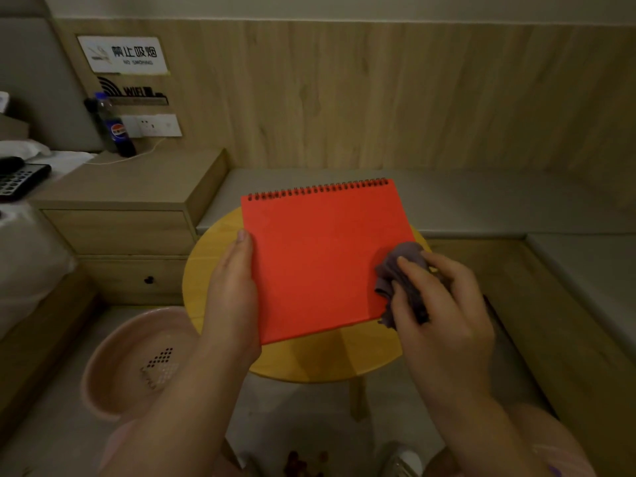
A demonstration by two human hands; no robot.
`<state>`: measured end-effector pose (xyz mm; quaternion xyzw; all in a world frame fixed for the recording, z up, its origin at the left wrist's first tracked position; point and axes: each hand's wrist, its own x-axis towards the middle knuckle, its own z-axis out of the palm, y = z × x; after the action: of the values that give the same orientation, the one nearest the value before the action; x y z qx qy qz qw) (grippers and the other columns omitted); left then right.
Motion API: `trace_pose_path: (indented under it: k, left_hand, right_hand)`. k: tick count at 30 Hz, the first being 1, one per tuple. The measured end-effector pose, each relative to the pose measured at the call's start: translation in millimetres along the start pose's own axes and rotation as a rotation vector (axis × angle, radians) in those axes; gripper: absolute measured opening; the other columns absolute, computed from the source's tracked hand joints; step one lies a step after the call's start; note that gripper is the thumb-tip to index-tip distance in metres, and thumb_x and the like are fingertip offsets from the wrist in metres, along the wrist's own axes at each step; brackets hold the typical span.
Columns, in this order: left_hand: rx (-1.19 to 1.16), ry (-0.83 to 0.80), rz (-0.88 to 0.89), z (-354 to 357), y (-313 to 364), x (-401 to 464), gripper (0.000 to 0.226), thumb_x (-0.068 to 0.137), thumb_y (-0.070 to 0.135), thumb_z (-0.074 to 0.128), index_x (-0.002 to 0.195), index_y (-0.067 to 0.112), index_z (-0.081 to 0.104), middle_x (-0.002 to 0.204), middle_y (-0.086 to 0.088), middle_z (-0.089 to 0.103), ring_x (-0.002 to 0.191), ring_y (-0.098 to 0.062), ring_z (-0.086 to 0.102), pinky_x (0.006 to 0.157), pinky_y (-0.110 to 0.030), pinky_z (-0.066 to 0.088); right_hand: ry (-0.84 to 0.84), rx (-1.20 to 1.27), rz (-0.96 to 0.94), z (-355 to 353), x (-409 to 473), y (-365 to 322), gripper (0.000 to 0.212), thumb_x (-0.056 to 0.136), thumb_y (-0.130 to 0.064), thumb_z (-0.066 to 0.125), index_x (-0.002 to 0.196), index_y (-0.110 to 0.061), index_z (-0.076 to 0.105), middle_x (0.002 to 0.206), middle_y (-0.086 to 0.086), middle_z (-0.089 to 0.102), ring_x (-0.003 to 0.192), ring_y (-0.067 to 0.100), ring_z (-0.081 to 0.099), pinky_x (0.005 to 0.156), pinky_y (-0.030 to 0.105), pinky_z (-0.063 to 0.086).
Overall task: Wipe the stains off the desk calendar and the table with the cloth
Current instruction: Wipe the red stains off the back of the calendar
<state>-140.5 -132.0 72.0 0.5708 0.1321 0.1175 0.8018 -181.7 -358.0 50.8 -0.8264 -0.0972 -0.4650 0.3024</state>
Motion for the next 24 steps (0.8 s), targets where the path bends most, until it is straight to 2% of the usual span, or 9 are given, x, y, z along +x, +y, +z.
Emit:
trace_pose_path:
  k: [4,7,10,13,16,18,21,24]
  left_hand:
    - [0.007,0.001,-0.006,3,-2,-2,0.037,0.096,0.062,0.05,0.112,0.04,0.076,0.115,0.002,0.078,0.109,-0.023,0.073,0.096,-0.051,0.055]
    - [-0.012,0.022,-0.022,7,-4,-3,0.044,0.1,0.059,0.048,0.117,0.029,0.074,0.116,-0.003,0.078,0.112,-0.028,0.071,0.098,-0.051,0.054]
    - [-0.046,-0.017,-0.072,11,-6,-4,0.059,0.101,0.06,0.045,0.127,0.013,0.069,0.124,-0.017,0.073,0.117,-0.038,0.067,0.106,-0.058,0.047]
    - [-0.076,-0.037,-0.112,12,-5,-5,0.065,0.098,0.063,0.047,0.126,0.009,0.068,0.119,-0.023,0.074,0.108,-0.039,0.072,0.098,-0.054,0.054]
    - [-0.08,-0.052,-0.119,10,-5,-4,0.062,0.096,0.065,0.049,0.12,0.012,0.072,0.112,-0.021,0.077,0.1,-0.036,0.075,0.09,-0.048,0.057]
    - [-0.063,-0.033,-0.095,9,-4,-4,0.059,0.097,0.063,0.049,0.118,0.013,0.073,0.112,-0.018,0.077,0.104,-0.036,0.074,0.094,-0.051,0.055]
    - [-0.045,-0.003,-0.036,7,-2,-4,0.056,0.097,0.06,0.049,0.124,0.017,0.071,0.121,-0.012,0.075,0.115,-0.033,0.07,0.105,-0.056,0.048]
    - [-0.03,0.022,-0.017,3,-1,-5,0.052,0.095,0.061,0.051,0.128,0.025,0.07,0.125,-0.004,0.074,0.119,-0.027,0.068,0.105,-0.052,0.048]
  right_hand:
    - [-0.055,0.085,-0.01,10,-12,-22,0.029,0.095,-0.01,0.068,0.123,-0.012,0.071,0.126,0.012,0.059,0.111,0.032,0.064,0.089,0.049,0.054]
    - [-0.079,0.089,-0.06,17,-21,-43,0.027,0.096,-0.013,0.067,0.122,-0.013,0.073,0.126,0.013,0.06,0.111,0.032,0.063,0.096,0.043,0.051]
    - [-0.133,0.137,-0.104,21,-30,-62,0.029,0.096,-0.012,0.067,0.125,-0.014,0.071,0.129,0.015,0.06,0.111,0.033,0.061,0.098,0.04,0.049]
    - [-0.163,0.152,-0.142,24,-34,-74,0.029,0.095,-0.01,0.068,0.124,-0.013,0.072,0.127,0.017,0.063,0.108,0.034,0.062,0.094,0.042,0.05]
    - [-0.179,0.154,-0.151,25,-34,-77,0.03,0.095,-0.009,0.069,0.124,-0.014,0.072,0.127,0.017,0.063,0.106,0.034,0.062,0.093,0.042,0.05]
    - [-0.188,0.146,-0.156,24,-32,-74,0.03,0.096,-0.01,0.067,0.125,-0.014,0.071,0.128,0.016,0.062,0.107,0.034,0.062,0.094,0.042,0.05]
    - [-0.167,0.123,-0.139,21,-25,-63,0.029,0.097,-0.01,0.066,0.125,-0.013,0.071,0.128,0.016,0.062,0.109,0.033,0.061,0.098,0.038,0.048]
    - [-0.12,0.08,-0.099,16,-15,-46,0.027,0.096,-0.012,0.068,0.123,-0.012,0.073,0.126,0.016,0.062,0.107,0.033,0.062,0.098,0.038,0.048]
